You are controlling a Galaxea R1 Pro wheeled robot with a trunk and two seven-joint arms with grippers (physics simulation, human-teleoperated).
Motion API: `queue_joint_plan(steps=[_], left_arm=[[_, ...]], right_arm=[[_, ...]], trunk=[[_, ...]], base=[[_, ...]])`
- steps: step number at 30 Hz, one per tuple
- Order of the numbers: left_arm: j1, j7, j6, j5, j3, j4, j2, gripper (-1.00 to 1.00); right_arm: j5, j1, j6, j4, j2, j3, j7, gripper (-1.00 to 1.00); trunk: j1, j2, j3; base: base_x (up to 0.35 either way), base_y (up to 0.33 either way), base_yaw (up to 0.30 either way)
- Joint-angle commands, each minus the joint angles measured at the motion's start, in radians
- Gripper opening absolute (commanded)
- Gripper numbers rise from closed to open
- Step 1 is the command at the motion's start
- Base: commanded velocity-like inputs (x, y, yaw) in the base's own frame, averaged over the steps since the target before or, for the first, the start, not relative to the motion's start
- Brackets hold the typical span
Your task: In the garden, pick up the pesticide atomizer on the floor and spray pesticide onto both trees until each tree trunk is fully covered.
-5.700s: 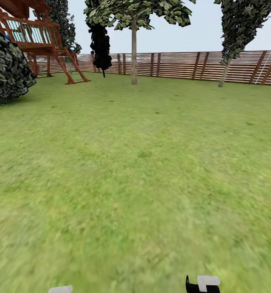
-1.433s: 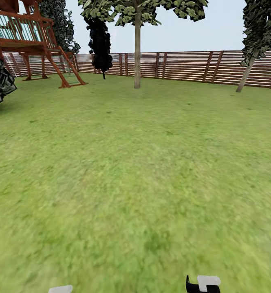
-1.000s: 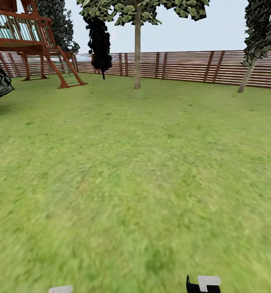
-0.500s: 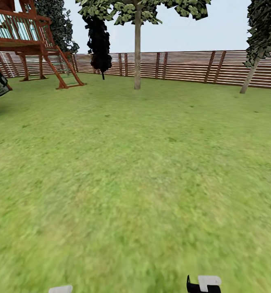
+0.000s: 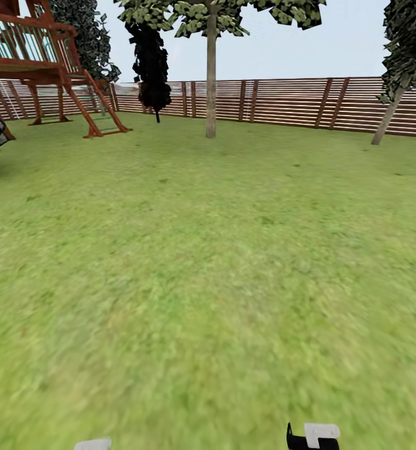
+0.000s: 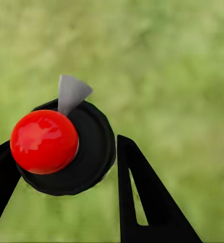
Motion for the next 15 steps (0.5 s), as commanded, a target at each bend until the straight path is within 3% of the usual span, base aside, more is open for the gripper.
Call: queue_joint_plan(steps=[1, 15], left_arm=[[0.0, 0.0, -0.003, 0.01, -0.005, 0.001, 0.0, -1.0], [0.0, 0.0, -0.003, 0.01, -0.005, 0.0, 0.0, -1.0]], right_arm=[[0.01, -0.001, 0.0, 0.001, 0.0, 0.0, -0.009, 1.0], [0.01, 0.0, 0.0, 0.001, 0.0, 0.0, -0.009, 1.0]], trunk=[[0.0, 0.0, -0.001], [0.0, 0.0, -0.001]], base=[[0.338, 0.0, 0.0], [0.338, 0.0, 0.0]])
